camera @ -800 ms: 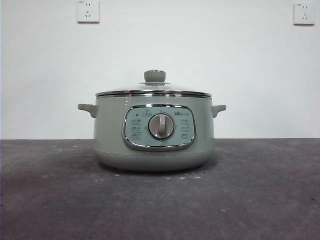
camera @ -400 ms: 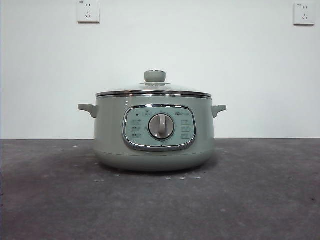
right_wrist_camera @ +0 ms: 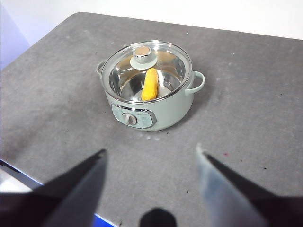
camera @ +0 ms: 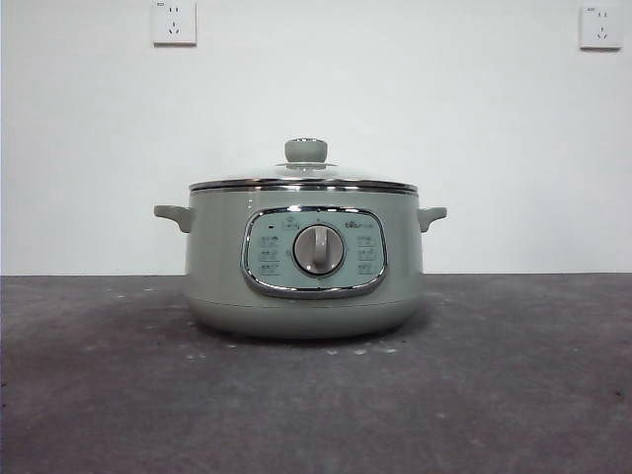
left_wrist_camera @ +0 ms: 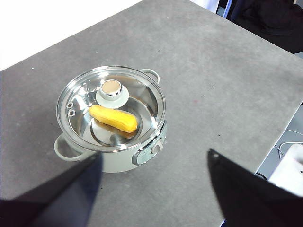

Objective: Pick up the corn,open the lid,put the corn in the pot,close the lid

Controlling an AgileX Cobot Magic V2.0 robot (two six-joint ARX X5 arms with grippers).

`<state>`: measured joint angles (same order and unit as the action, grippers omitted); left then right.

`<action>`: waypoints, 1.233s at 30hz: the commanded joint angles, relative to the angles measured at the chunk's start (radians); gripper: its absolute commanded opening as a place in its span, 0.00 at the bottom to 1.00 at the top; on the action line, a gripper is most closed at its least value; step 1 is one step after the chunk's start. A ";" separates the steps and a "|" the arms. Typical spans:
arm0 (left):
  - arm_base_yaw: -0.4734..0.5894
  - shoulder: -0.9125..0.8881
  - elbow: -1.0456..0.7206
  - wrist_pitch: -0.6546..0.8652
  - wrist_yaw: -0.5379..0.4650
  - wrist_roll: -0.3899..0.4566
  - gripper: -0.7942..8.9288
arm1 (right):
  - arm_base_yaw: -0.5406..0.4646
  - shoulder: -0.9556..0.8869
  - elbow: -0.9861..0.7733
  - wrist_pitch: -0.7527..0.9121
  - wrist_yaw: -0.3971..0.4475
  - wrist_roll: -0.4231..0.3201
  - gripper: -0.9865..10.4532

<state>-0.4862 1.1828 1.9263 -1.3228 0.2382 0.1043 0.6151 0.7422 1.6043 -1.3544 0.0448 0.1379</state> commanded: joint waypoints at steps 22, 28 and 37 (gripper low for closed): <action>0.003 0.015 -0.001 0.005 -0.003 -0.007 0.08 | 0.001 0.001 -0.006 -0.025 0.060 0.027 0.09; 0.003 0.044 0.000 0.035 -0.003 -0.007 0.08 | 0.001 0.001 -0.006 -0.025 0.061 0.027 0.09; 0.137 0.033 -0.011 0.272 -0.037 0.086 0.08 | 0.001 0.001 -0.006 -0.025 0.061 0.027 0.09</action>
<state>-0.3779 1.2339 1.9224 -1.0836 0.1970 0.1417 0.6151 0.7422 1.6043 -1.3540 0.1043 0.1581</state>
